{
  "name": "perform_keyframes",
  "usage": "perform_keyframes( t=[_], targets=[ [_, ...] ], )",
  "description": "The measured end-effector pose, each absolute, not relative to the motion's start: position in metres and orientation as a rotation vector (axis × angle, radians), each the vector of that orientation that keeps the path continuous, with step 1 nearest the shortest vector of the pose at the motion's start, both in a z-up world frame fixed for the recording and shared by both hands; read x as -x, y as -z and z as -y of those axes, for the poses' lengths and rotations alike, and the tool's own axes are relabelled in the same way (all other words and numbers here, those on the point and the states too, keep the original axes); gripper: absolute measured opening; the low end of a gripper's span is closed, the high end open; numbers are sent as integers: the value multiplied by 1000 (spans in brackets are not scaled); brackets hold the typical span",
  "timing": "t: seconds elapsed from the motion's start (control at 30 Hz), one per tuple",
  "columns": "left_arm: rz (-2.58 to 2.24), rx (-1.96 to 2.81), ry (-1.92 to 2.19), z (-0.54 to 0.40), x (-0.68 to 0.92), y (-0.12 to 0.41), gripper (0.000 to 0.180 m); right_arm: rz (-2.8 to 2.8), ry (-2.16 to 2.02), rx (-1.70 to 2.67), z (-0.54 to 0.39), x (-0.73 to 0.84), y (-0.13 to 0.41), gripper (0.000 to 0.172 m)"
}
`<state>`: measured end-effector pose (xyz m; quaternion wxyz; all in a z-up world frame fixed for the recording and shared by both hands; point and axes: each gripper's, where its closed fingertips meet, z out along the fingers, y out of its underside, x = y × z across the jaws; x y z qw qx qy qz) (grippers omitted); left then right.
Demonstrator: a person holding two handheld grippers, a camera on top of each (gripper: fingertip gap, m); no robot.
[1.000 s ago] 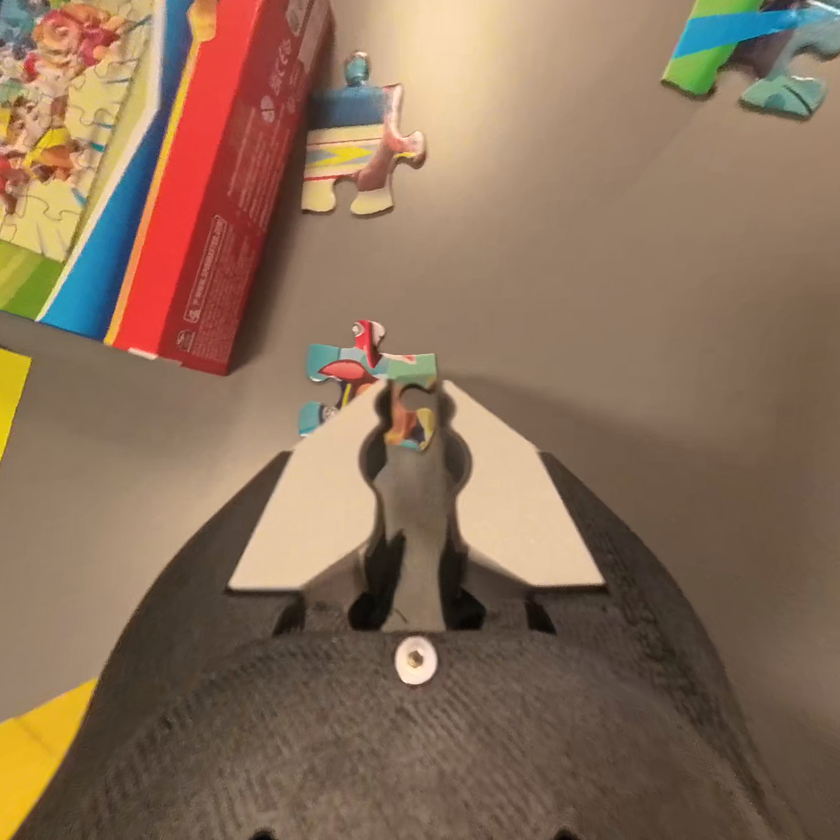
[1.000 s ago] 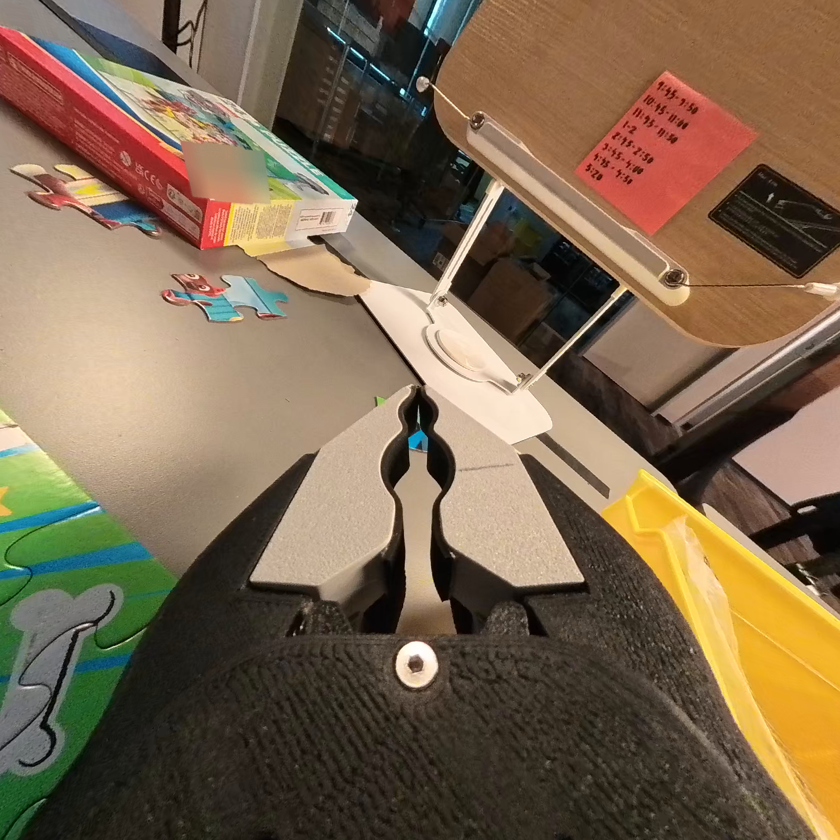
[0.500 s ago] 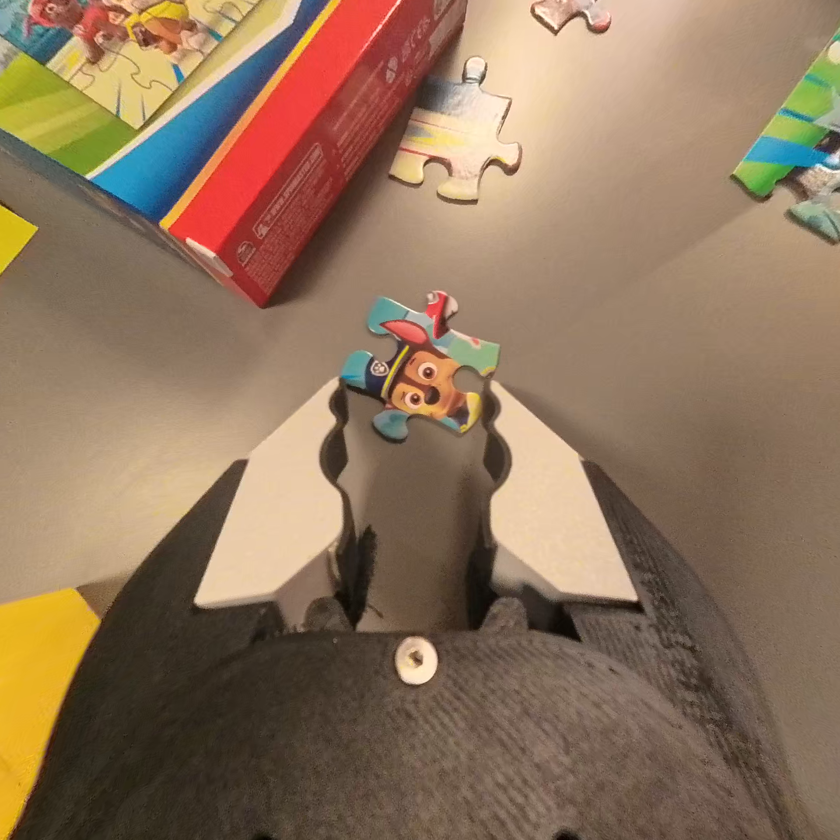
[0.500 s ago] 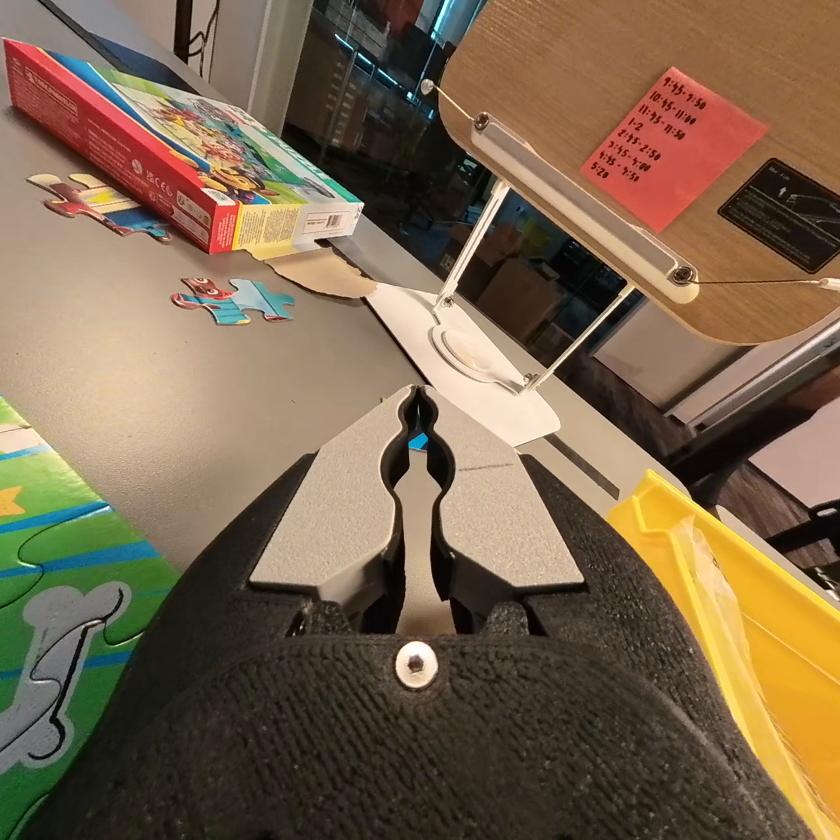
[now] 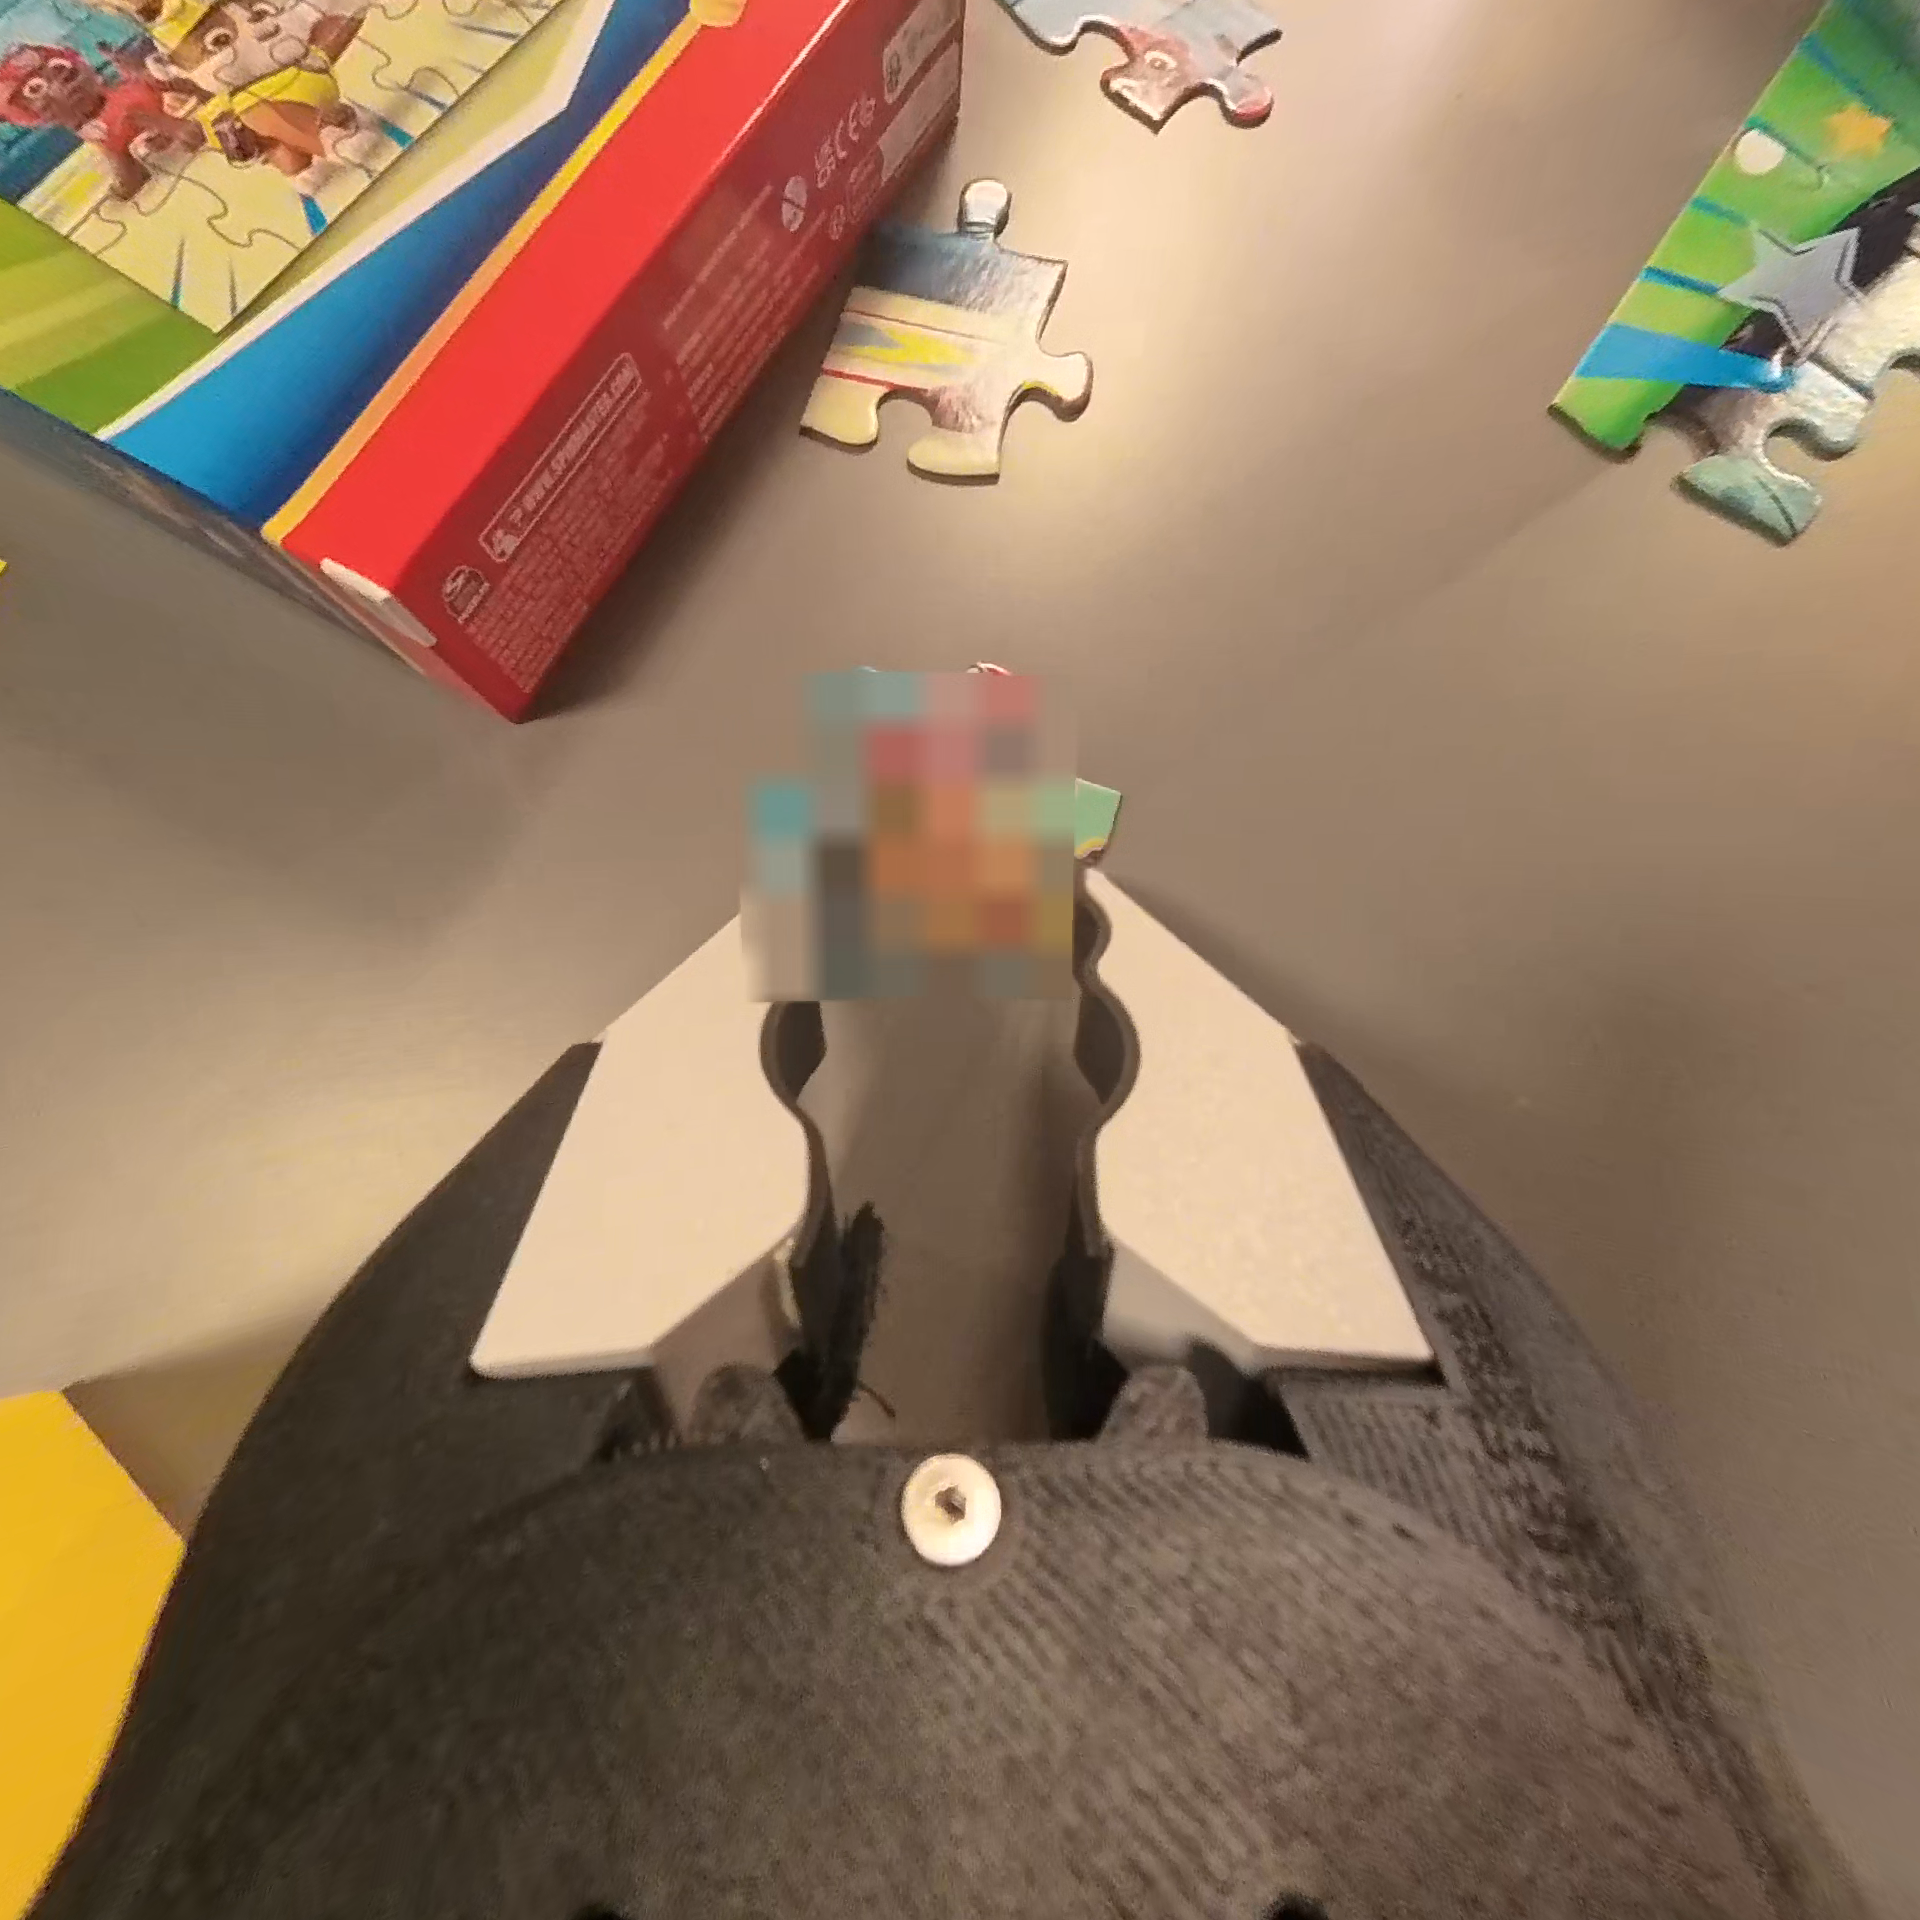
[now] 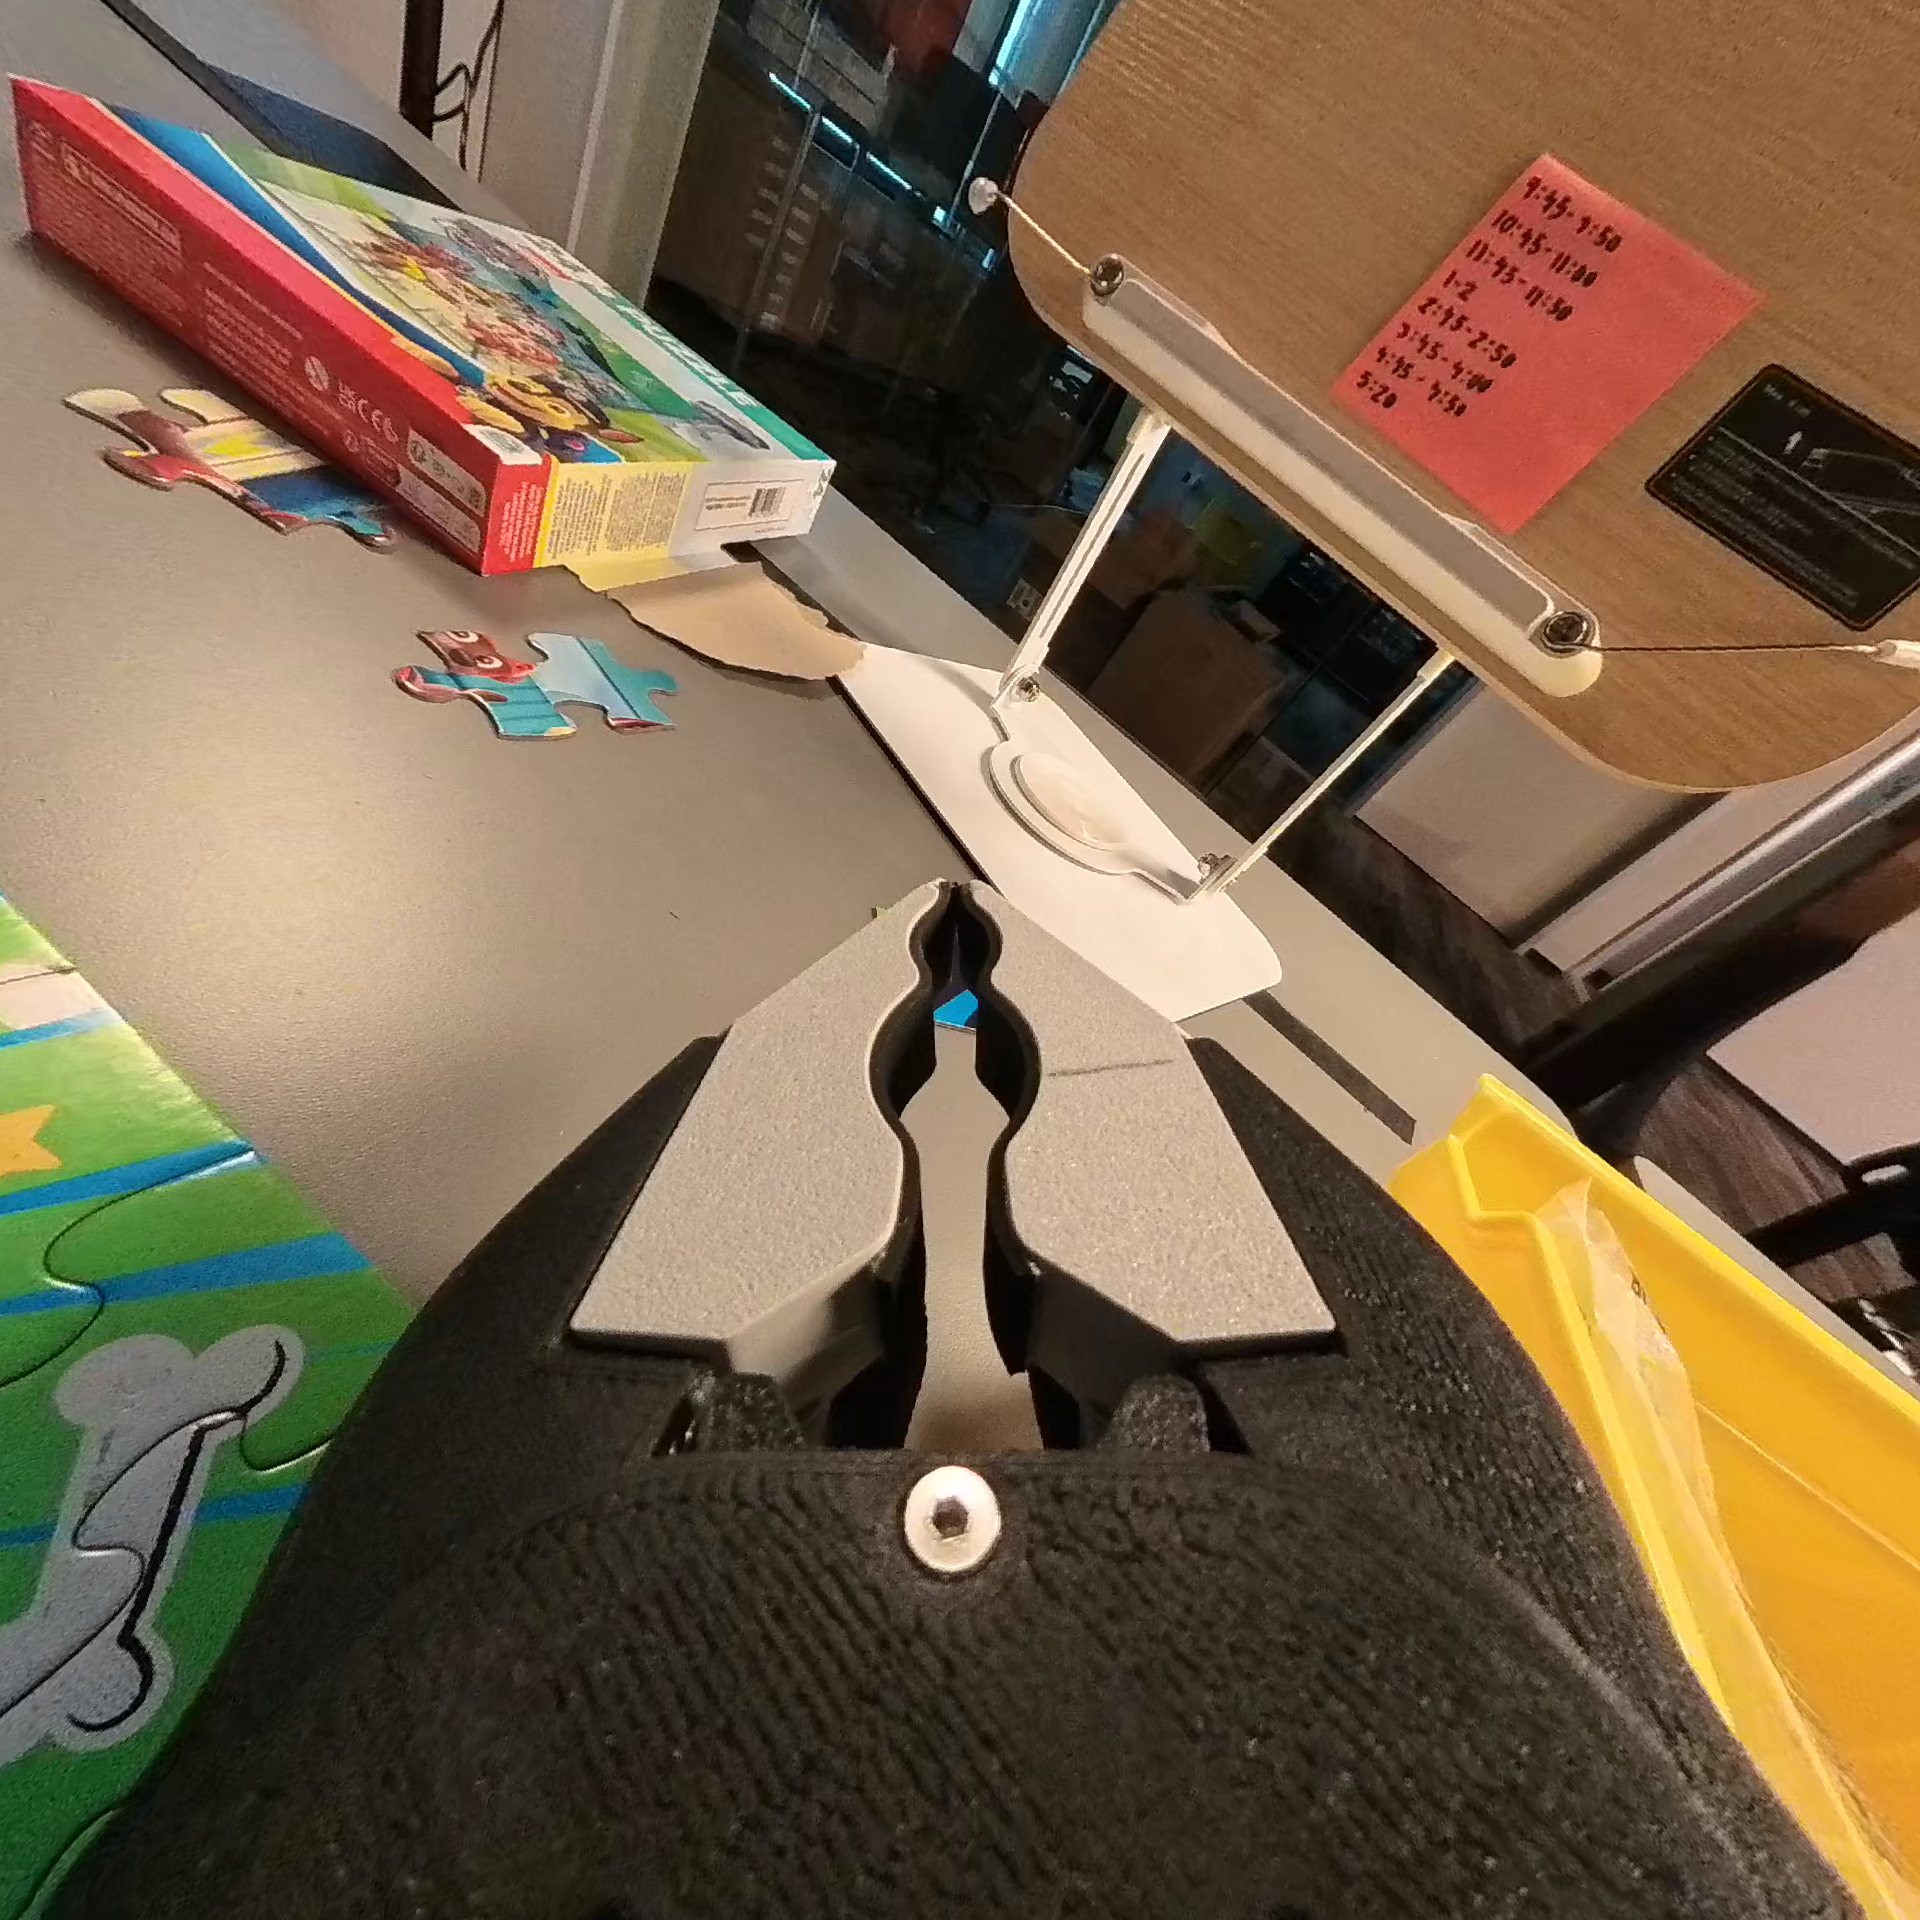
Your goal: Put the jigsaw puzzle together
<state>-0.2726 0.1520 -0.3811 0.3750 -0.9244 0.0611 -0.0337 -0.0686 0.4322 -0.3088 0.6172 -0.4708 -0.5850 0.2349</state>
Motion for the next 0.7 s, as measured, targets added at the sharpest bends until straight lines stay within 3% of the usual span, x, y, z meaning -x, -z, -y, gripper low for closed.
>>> perform_keyframes(
  t=[0.13,0.7],
  targets=[
    [-223,2326,194,-152,258,379,53,1353,-550,1087,-431,69,310,0],
    [-334,2262,213,-152,247,380,35,1360,-543,1079,-431,70,310,0]
  ],
)
